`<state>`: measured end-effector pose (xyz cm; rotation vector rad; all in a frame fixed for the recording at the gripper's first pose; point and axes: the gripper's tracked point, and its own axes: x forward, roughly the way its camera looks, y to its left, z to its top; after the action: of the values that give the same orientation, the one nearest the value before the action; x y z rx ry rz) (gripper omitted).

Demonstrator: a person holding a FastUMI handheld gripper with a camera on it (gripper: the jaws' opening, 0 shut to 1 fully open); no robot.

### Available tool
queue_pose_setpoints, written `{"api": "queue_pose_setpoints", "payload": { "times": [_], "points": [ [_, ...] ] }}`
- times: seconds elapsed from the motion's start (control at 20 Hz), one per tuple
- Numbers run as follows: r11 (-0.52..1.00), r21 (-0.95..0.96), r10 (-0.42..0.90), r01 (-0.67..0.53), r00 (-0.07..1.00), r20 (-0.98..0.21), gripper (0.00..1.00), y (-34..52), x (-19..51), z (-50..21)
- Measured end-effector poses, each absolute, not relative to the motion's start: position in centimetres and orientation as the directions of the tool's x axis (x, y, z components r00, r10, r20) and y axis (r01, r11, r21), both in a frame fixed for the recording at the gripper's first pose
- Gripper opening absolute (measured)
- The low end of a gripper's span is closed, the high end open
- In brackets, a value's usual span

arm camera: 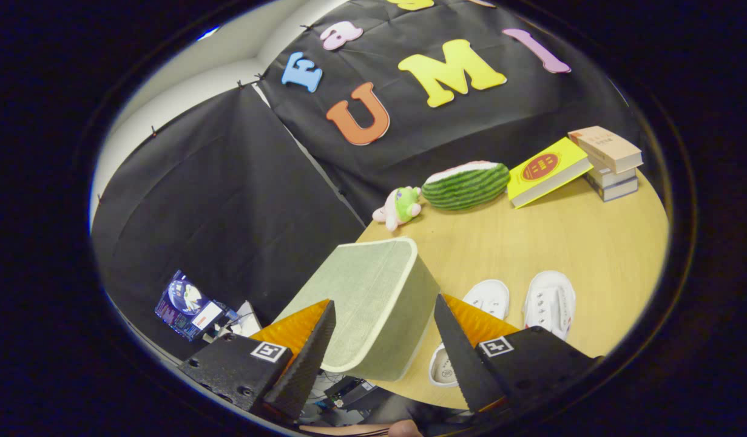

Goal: Open the storage box then place both shoes into the box .Put the left shoe in first, then the right shoe, with the right side of both shoes facing outward in a uniform manner.

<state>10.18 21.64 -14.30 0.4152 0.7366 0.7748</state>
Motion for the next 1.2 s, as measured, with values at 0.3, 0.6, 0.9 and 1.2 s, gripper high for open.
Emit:
{"api": "queue_pose_setpoints", "payload": {
  "times": [0.3, 0.6, 0.9, 1.2],
  "points": [
    [0.555, 0.714, 0.831, -0.425, 0.308, -0.463, 0.87, 26.2, 9.2, -18.0],
    [0.503, 0.796, 0.864, -0.338, 0.23, -0.448, 0.46, 27.8, 8.5, -18.8],
    [0.443, 0.846, 0.892, -0.297, 0.243, -0.381, 0.06, 28.5, 7.6, -14.9],
    [0.428, 0.814, 0.9, -0.393, 0.27, -0.343, 0.05, 31.7, 6.2, -7.1]
  ]
}}
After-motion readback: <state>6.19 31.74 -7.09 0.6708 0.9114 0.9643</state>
